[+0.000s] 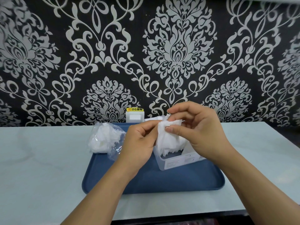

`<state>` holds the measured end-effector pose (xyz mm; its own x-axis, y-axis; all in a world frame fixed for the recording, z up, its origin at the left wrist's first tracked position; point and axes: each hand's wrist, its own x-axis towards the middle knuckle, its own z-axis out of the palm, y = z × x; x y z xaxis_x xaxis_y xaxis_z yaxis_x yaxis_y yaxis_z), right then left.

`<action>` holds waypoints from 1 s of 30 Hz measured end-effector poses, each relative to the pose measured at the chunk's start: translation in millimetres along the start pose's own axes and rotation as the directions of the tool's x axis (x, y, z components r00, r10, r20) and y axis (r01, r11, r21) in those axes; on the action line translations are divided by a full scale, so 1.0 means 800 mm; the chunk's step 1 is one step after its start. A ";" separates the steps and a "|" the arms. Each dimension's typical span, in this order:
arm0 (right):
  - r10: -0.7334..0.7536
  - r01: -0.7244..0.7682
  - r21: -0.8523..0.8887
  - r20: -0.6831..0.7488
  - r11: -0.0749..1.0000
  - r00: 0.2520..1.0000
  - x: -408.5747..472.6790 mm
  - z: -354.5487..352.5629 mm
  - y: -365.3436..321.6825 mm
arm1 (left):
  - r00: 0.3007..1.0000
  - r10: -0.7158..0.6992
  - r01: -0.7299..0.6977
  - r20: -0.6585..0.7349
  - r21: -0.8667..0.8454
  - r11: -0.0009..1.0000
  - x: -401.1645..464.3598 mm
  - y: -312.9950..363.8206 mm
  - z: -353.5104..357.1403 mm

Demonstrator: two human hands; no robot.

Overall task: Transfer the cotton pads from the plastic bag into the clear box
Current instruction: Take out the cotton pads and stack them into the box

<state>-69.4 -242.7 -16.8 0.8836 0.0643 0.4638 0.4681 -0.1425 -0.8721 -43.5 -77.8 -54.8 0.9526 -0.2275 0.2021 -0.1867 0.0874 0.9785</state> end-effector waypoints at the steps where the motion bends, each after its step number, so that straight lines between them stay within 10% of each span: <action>1: 0.004 -0.004 -0.015 -0.008 1.000 1.000 0.001 0.000 0.001 | 1.000 -0.004 0.004 0.002 -0.013 1.000 0.000 -0.001 0.000; 20: -0.217 0.241 -0.471 0.105 0.849 0.970 0.000 -0.004 0.010 | 0.989 0.139 -0.144 0.046 0.133 0.981 -0.004 0.005 -0.006; 30: -0.331 0.290 -0.424 -0.025 0.858 0.943 -0.005 0.003 0.006 | 0.985 -0.172 0.171 0.029 -0.352 0.920 -0.003 0.015 0.001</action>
<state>-70.3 -241.0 -23.3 0.6785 0.0831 0.7298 0.6534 -0.5223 -0.5480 -48.2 -77.0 -43.7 0.9632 -0.2669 0.0315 0.0759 0.3825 0.9208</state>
